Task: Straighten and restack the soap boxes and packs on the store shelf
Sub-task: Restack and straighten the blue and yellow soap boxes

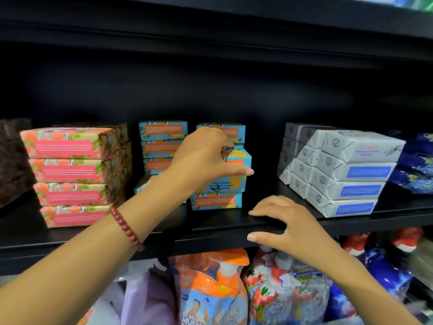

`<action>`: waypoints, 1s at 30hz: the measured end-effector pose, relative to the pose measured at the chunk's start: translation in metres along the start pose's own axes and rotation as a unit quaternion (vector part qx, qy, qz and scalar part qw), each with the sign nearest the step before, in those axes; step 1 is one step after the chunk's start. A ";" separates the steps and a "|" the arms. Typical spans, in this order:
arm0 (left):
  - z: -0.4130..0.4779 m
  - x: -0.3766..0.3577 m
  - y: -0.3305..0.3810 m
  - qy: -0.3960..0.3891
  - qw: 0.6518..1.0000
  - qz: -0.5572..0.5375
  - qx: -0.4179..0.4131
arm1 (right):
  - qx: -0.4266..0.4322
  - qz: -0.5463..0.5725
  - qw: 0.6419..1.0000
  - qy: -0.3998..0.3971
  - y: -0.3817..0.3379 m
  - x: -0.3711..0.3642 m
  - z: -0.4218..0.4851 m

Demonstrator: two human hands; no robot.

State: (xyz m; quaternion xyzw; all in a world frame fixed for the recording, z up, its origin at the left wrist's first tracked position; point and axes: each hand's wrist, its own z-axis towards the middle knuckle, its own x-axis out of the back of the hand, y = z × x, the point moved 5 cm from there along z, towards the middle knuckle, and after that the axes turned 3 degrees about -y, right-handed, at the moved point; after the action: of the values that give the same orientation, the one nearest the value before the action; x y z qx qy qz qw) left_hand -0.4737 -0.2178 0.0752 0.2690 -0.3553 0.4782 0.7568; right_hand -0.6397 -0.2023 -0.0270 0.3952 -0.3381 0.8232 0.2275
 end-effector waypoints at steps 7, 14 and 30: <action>-0.044 0.018 -0.011 0.152 0.986 -0.058 -0.050 | -0.008 -0.001 1.000 0.016 0.004 -0.001 -0.001; -0.054 0.007 -0.018 0.155 0.982 -0.101 -0.032 | -0.011 -0.012 1.000 0.021 0.002 -0.001 -0.003; -0.100 0.013 -0.029 0.176 0.980 -0.086 0.019 | 0.017 0.041 0.996 0.071 -0.012 0.005 -0.005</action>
State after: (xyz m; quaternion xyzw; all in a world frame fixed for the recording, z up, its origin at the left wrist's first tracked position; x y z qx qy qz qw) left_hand -0.4156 -0.1474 0.0228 0.2245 -0.1830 0.4575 0.8407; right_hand -0.6372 -0.1899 -0.0211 0.3255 -0.3226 0.8636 0.2102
